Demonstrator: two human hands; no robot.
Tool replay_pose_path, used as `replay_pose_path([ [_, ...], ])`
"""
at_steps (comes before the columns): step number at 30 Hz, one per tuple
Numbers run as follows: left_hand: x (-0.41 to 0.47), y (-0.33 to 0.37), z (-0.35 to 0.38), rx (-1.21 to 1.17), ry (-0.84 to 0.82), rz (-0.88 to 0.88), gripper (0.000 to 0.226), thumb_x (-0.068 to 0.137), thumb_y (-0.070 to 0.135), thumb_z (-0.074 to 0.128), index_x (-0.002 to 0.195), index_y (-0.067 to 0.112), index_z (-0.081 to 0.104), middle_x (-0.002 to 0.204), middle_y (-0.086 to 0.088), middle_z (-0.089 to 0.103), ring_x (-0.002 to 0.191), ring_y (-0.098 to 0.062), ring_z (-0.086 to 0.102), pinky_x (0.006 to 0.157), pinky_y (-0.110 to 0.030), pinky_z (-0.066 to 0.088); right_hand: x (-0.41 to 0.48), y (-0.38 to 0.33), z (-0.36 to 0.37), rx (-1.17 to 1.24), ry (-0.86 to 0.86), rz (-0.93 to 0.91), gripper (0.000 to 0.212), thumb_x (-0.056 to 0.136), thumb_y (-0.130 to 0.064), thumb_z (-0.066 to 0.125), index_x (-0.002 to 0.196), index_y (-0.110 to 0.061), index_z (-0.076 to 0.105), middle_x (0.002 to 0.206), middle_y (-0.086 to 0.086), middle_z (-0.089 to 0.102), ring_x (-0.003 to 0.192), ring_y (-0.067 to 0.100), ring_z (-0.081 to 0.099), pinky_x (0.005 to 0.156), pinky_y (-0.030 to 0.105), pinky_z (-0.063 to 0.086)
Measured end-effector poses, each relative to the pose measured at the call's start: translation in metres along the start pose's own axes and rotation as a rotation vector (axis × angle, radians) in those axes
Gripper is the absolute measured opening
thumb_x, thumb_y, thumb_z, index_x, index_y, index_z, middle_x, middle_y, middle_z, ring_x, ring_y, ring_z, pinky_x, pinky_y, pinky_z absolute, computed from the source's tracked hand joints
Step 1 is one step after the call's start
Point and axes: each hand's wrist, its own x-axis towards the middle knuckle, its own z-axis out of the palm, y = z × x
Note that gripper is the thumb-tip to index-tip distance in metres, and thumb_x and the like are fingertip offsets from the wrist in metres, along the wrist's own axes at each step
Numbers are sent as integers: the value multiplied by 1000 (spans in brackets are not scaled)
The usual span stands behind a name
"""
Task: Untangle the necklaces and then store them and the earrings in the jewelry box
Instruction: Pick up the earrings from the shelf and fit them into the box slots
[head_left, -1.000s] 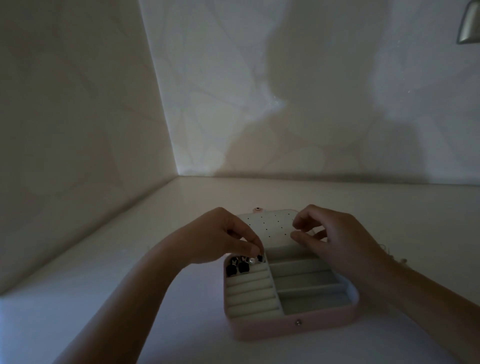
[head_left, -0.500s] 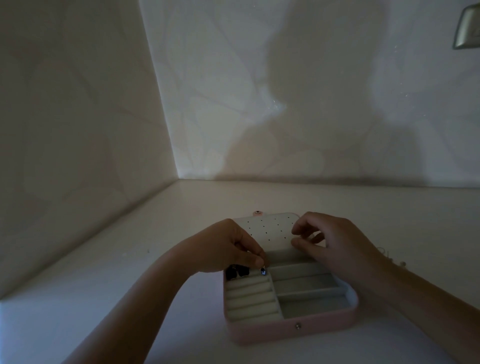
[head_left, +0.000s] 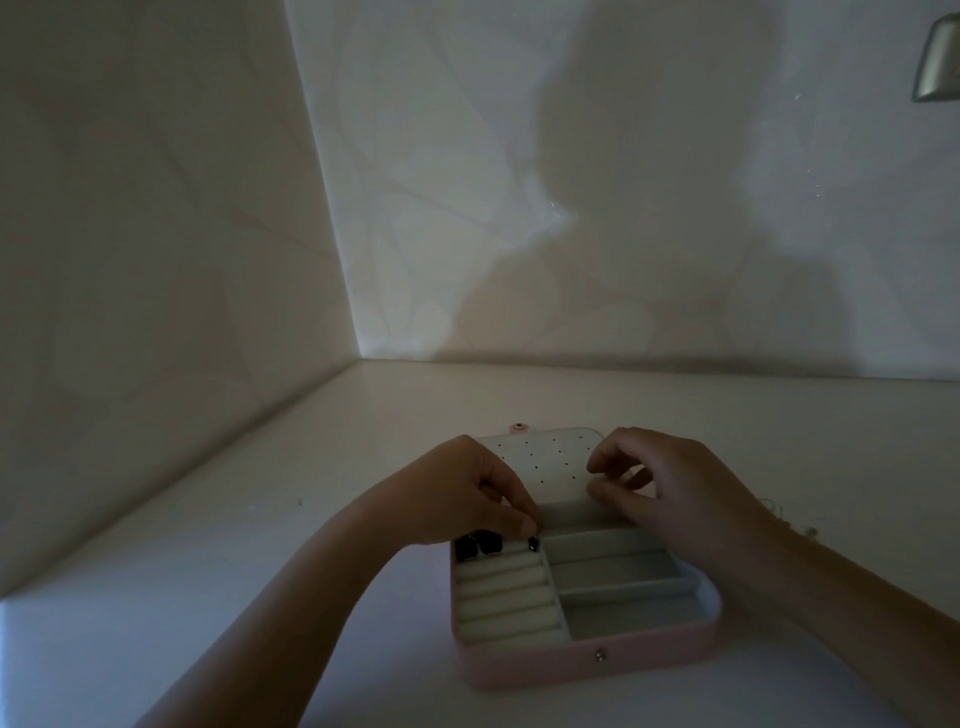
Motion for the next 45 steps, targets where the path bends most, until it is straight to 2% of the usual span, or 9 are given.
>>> replay_pose_path([
  [13, 8, -4, -5, 35, -22, 50, 11, 80, 19, 76, 77, 27, 69, 43, 13, 35, 42, -5, 27, 47, -9, 26, 1, -1, 0, -13, -12, -8, 17, 85, -24, 70, 91, -34, 58, 87, -19, 61, 81, -12, 56, 71, 3, 41],
  [18, 10, -3, -6, 48, -50, 52, 15, 78, 21, 77, 74, 33, 70, 50, 12, 44, 48, -3, 34, 55, -13, 31, 0, -1, 0, -7, -14, -1, 17, 86, -24, 69, 91, -35, 57, 86, -20, 60, 81, -13, 55, 71, 3, 40],
  [22, 9, -2, -6, 80, -42, 97, 17, 78, 24, 76, 73, 39, 72, 85, -9, 63, 79, -28, 52, 76, -29, 44, 1, -1, 0, 5, -8, -15, 19, 85, -23, 71, 90, -34, 57, 85, -19, 59, 89, -14, 52, 72, 3, 40],
  [25, 7, 0, -6, 129, -40, 124, 18, 80, 23, 74, 76, 40, 70, 79, 11, 56, 81, -11, 49, 82, -31, 45, 2, 0, -1, 0, -8, -14, 18, 85, -22, 71, 90, -34, 58, 85, -20, 59, 85, -13, 54, 70, 3, 40],
  [29, 4, 4, -6, 217, -76, 129, 16, 85, 21, 69, 82, 37, 69, 89, 21, 54, 93, -2, 48, 96, -29, 42, 3, 2, -1, 2, 3, -15, 20, 83, -21, 72, 88, -35, 59, 84, -20, 60, 84, -12, 55, 67, 4, 40],
  [32, 2, 5, -6, 273, -81, 125, 11, 89, 24, 64, 86, 34, 68, 96, 33, 44, 94, 12, 42, 86, -6, 30, 3, 2, -2, -3, -1, 0, 17, 84, -21, 72, 89, -33, 61, 85, -20, 61, 79, -8, 58, 67, 6, 41],
  [35, 0, 5, -7, 312, -106, 117, 12, 91, 26, 61, 86, 36, 65, 95, 36, 37, 88, 27, 34, 74, 4, 27, 3, 2, -2, -6, -3, 8, 15, 84, -21, 72, 91, -30, 63, 85, -19, 61, 80, -7, 59, 68, 6, 42],
  [40, -2, 7, -10, 295, -143, 126, 13, 92, 22, 61, 87, 34, 64, 97, 32, 41, 83, 27, 36, 70, 5, 28, 2, 2, -2, -12, -14, 5, 15, 84, -21, 71, 92, -30, 63, 86, -20, 61, 80, -7, 58, 66, 5, 41],
  [45, -7, 9, -16, 254, -168, 146, 8, 90, 20, 63, 93, 25, 69, 79, 47, 47, 82, 28, 39, 70, 7, 26, 3, 3, -1, -5, -20, -1, 13, 84, -21, 71, 92, -29, 64, 87, -19, 62, 81, -7, 58, 69, 8, 43],
])
